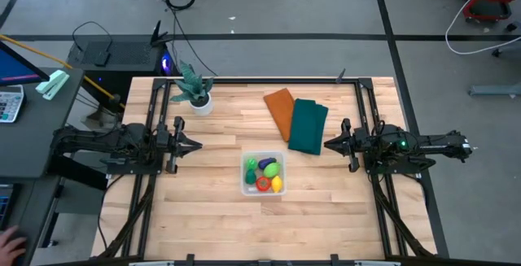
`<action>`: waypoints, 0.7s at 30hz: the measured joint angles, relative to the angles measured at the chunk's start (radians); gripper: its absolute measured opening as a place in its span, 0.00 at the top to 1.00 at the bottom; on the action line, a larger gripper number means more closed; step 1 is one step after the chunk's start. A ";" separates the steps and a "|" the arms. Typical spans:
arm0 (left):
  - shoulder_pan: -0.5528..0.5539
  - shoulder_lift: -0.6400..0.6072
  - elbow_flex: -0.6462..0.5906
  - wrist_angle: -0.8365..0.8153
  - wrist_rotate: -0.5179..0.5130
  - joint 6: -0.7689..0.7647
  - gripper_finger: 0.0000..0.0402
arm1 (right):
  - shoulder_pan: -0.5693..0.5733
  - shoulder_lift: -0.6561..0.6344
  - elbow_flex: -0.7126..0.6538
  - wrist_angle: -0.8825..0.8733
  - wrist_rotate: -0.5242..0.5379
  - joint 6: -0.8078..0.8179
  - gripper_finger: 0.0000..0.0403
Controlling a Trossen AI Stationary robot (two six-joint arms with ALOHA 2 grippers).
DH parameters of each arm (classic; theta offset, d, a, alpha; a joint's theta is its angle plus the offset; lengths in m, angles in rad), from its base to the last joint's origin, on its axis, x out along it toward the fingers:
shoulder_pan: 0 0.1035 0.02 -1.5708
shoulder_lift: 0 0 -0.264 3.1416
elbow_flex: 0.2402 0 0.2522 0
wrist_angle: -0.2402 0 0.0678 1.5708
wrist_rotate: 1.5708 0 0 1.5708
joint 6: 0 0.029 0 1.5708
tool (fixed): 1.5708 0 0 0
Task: Pick and placing Produce into tupperware
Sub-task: Return to Home Position
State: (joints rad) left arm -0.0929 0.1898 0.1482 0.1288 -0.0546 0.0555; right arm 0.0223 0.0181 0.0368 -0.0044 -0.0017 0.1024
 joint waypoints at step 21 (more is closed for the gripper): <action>0.000 0.000 0.000 0.000 0.000 0.000 0.92 | 0.000 0.000 0.000 0.000 0.000 0.000 1.00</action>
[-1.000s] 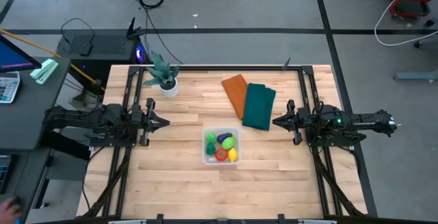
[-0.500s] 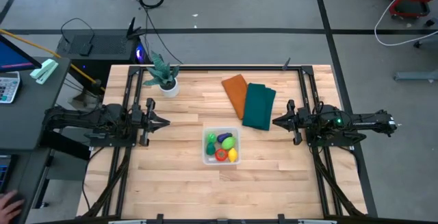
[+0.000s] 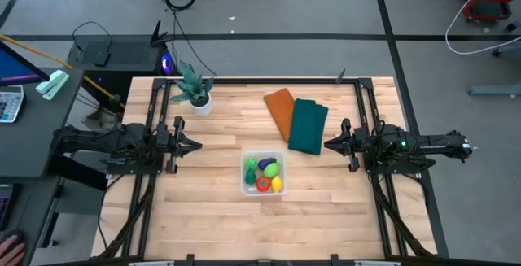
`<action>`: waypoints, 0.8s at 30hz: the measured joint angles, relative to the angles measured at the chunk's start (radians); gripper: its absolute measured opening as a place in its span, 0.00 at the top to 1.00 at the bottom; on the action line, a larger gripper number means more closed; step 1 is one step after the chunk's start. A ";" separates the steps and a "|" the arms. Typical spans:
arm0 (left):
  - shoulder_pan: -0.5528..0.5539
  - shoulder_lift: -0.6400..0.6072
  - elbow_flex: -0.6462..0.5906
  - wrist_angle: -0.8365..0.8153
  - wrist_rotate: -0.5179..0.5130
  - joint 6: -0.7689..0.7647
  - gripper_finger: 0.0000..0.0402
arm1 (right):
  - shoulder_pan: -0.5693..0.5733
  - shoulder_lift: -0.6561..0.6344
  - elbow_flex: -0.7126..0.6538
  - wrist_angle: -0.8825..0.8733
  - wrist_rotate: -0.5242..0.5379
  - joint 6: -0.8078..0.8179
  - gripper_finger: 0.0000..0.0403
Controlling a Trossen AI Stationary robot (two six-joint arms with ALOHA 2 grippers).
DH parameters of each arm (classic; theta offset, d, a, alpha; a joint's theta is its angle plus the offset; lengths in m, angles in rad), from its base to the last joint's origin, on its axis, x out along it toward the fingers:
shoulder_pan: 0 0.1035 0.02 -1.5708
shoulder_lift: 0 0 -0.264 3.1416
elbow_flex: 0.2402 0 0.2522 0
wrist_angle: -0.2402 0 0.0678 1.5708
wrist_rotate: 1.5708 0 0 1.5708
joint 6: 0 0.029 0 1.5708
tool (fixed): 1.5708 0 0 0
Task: Pick and placing Produce into tupperware
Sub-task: Return to Home Position
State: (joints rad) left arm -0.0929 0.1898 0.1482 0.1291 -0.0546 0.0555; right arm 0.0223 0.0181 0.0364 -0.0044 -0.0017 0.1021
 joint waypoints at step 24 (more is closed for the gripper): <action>0.000 0.000 0.000 0.000 0.000 0.000 0.91 | 0.000 0.000 0.000 0.000 0.000 0.000 1.00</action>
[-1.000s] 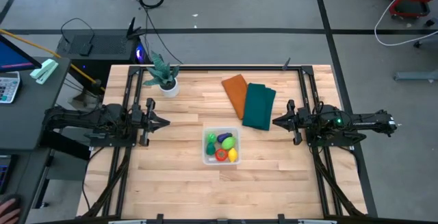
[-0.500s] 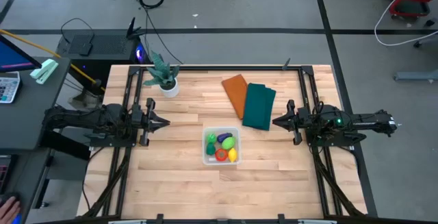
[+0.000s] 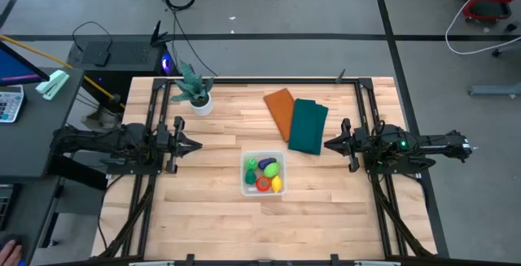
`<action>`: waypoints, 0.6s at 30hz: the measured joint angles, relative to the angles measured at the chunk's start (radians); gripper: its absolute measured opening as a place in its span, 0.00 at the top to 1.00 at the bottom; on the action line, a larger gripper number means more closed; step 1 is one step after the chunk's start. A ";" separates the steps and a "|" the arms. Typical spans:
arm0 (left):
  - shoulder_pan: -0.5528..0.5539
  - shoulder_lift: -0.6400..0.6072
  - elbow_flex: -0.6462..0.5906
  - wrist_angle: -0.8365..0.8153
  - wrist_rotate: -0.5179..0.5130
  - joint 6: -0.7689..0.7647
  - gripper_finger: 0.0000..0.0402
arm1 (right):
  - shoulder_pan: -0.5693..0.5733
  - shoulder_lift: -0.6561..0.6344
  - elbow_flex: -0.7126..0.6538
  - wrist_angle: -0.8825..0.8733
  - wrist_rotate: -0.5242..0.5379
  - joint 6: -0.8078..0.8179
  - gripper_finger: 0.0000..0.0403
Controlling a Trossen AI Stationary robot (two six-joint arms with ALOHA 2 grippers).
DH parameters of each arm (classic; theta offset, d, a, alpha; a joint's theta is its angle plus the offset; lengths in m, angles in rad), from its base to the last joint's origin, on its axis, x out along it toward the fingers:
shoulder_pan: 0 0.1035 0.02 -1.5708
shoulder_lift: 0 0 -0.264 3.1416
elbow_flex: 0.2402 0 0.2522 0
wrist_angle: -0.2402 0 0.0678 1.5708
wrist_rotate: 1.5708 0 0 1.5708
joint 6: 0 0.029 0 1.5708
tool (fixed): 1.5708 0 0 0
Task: Pick and placing Produce into tupperware
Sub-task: Return to Home Position
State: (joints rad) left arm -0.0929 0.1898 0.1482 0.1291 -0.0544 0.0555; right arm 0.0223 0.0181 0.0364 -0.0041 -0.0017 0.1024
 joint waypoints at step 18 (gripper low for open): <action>0.000 0.000 0.000 0.000 0.000 0.000 0.93 | 0.000 0.000 0.000 0.000 0.000 0.000 1.00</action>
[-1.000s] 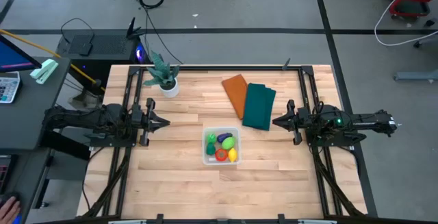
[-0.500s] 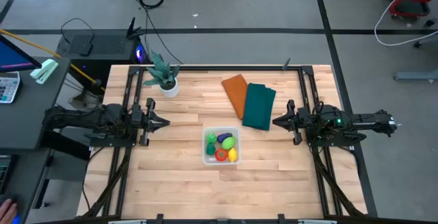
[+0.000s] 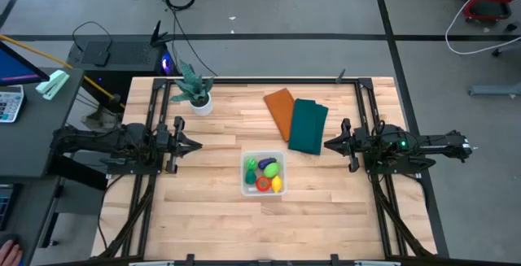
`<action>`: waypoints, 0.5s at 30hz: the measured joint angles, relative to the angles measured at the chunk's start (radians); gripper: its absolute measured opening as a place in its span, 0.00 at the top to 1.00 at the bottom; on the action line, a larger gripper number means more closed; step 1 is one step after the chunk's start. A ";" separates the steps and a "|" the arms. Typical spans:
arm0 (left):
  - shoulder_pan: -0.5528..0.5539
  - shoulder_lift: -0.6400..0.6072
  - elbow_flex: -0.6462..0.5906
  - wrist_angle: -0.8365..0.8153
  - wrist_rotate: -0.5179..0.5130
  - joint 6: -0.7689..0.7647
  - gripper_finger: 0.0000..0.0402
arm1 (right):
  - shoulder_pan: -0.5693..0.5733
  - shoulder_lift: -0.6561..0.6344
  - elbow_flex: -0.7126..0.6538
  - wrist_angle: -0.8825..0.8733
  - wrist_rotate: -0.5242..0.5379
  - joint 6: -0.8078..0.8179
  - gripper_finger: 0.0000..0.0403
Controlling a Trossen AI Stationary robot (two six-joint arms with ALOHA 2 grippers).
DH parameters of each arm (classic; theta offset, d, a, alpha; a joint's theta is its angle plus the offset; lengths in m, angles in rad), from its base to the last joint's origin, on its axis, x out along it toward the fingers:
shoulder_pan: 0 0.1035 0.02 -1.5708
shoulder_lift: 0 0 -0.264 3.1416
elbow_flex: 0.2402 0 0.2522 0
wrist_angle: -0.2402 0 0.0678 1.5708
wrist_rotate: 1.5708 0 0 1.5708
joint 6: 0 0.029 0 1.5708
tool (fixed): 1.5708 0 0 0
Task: Pick and placing Produce into tupperware
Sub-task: Return to Home Position
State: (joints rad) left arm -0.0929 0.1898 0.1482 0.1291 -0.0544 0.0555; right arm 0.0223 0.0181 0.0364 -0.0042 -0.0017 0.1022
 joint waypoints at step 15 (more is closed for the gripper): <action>0.000 0.000 0.000 0.000 0.000 0.000 0.92 | 0.000 0.000 0.000 0.000 0.000 0.000 1.00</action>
State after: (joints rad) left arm -0.0929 0.1894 0.1478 0.1287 -0.0547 0.0555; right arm 0.0219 0.0181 0.0364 -0.0043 -0.0017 0.1024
